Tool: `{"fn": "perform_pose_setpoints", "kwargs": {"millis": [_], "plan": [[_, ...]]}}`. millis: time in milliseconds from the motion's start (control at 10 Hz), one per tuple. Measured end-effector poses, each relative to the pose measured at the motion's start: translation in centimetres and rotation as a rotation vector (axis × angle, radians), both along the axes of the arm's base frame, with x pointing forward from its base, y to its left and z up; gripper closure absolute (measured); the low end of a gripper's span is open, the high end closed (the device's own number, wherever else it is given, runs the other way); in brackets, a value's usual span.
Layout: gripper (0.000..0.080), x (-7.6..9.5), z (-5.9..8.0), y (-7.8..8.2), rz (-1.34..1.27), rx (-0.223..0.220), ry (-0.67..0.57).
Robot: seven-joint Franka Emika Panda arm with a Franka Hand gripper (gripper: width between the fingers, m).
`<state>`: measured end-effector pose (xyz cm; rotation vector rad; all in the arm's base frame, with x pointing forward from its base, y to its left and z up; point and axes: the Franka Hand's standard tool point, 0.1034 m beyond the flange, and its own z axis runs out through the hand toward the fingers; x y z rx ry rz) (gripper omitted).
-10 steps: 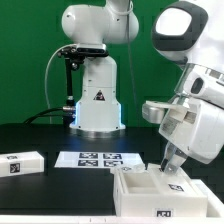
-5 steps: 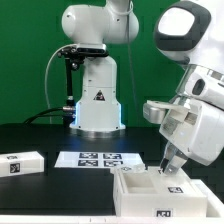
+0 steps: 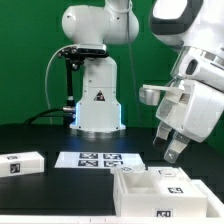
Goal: Assemble cabinet
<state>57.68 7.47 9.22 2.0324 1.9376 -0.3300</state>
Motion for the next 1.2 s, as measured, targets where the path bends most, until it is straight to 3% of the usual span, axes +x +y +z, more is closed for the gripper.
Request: {"fn": "perform_pose_setpoints", "kwargs": {"millis": [100, 300, 600, 1200], "plan": [[0.0012, 0.0, 0.0, 0.0, 0.000, 0.000, 0.000], [0.0003, -0.1, 0.0, -0.2, -0.022, 0.007, -0.008], [0.0003, -1.5, 0.1, -1.9, -0.269, 0.027, -0.079], [0.0003, -1.9, 0.1, -1.8, -0.695, 0.044, -0.213]]}}
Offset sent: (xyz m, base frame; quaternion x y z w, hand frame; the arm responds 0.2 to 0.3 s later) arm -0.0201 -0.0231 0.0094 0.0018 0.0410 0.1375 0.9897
